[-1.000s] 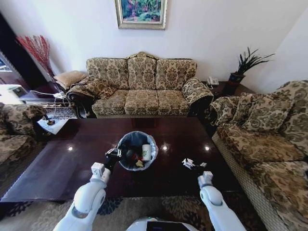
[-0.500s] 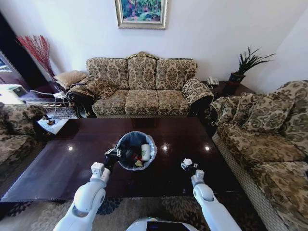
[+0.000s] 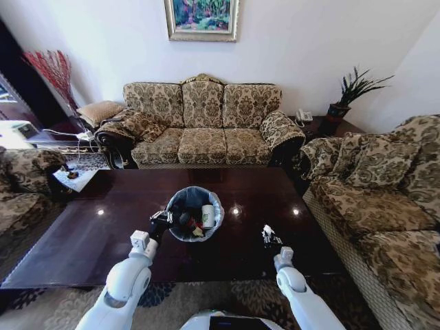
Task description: Move to the front of the table and place the trash on the table into the trash bin.
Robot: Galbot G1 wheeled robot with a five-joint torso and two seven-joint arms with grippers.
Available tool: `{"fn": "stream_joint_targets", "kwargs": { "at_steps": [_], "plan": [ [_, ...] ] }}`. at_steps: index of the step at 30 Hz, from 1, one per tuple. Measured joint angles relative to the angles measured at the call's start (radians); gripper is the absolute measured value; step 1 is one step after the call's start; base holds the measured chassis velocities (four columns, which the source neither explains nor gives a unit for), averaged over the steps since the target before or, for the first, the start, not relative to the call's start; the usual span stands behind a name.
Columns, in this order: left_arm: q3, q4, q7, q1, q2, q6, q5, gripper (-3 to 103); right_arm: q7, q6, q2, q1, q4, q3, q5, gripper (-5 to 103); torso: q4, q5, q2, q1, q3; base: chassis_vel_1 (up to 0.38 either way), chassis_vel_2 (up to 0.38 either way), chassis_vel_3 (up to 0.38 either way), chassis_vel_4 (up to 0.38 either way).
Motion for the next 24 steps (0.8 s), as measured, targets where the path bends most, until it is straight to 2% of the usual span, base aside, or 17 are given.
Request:
{"fn": "stream_joint_targets", "kwargs": {
  "at_steps": [2, 6, 9, 10, 12, 14, 15, 17, 19, 23, 24],
  "plan": [
    [-0.002, -0.003, 0.000, 0.000, 0.004, 0.000, -0.001, 3, 0.006, 0.003, -0.008, -0.014, 0.045, 0.002, -0.009, -2, 0.0001, 0.0000, 0.000, 0.000, 0.000, 0.000, 0.000, 0.000, 0.000],
    [-0.002, -0.004, 0.000, -0.001, 0.008, 0.000, -0.003, 3, 0.006, -0.006, -0.027, -0.034, 0.151, 0.003, -0.032, -2, 0.0000, -0.0001, 0.000, 0.000, 0.000, 0.000, 0.000, 0.000, 0.000],
    [0.004, 0.000, 0.000, -0.004, 0.008, 0.001, -0.005, 3, -0.018, -0.087, -0.061, -0.059, 0.392, 0.007, -0.070, -2, 0.0001, -0.0001, 0.000, 0.000, 0.000, 0.000, 0.000, 0.000, 0.000],
    [0.004, 0.000, 0.000, -0.004, 0.008, 0.001, -0.005, 3, -0.018, -0.087, -0.061, -0.059, 0.392, 0.007, -0.070, -2, 0.0001, -0.0001, 0.000, 0.000, 0.000, 0.000, 0.000, 0.000, 0.000],
    [0.010, 0.012, 0.000, -0.006, 0.007, 0.002, -0.002, 3, -0.024, -0.141, -0.101, -0.060, 0.532, -0.018, -0.068, -2, 0.0001, -0.0005, 0.000, 0.000, 0.000, 0.000, 0.000, 0.000, 0.000],
    [0.020, 0.028, 0.001, -0.012, 0.011, 0.004, 0.000, 3, -0.024, -0.202, -0.141, -0.049, 0.661, -0.055, -0.046, -2, 0.0002, -0.0004, 0.000, 0.000, 0.000, 0.000, 0.000, 0.000, 0.000],
    [0.020, 0.028, 0.001, -0.012, 0.011, 0.004, 0.000, 3, -0.024, -0.202, -0.141, -0.049, 0.661, -0.055, -0.046, -2, 0.0002, -0.0004, 0.000, 0.000, 0.000, 0.000, 0.000, 0.000, 0.000],
    [0.030, 0.049, 0.002, -0.030, 0.026, 0.009, -0.006, 3, -0.021, -0.257, -0.189, -0.008, 0.782, -0.105, 0.006, -1, 0.0000, -0.0002, 0.000, 0.000, 0.000, 0.000, 0.000, 0.000, 0.000],
    [0.033, 0.054, 0.002, -0.041, 0.033, 0.016, -0.013, 3, -0.022, -0.271, -0.204, 0.015, 0.820, -0.118, 0.032, 0, 0.0001, -0.0001, 0.000, 0.000, 0.000, 0.000, 0.000, 0.000, 0.000],
    [0.053, 0.075, 0.002, -0.090, 0.066, 0.050, -0.047, 3, -0.063, -0.338, -0.273, 0.112, 0.950, -0.159, 0.174, 0, -0.0001, -0.0002, 0.000, 0.000, 0.000, 0.000, 0.000, 0.000, 0.000],
    [0.053, 0.075, 0.002, -0.090, 0.066, 0.050, -0.047, 3, -0.063, -0.338, -0.273, 0.112, 0.950, -0.159, 0.174, 0, -0.0001, -0.0002, 0.000, 0.000, 0.000, 0.000, 0.000, 0.000, 0.000]
  ]
}}
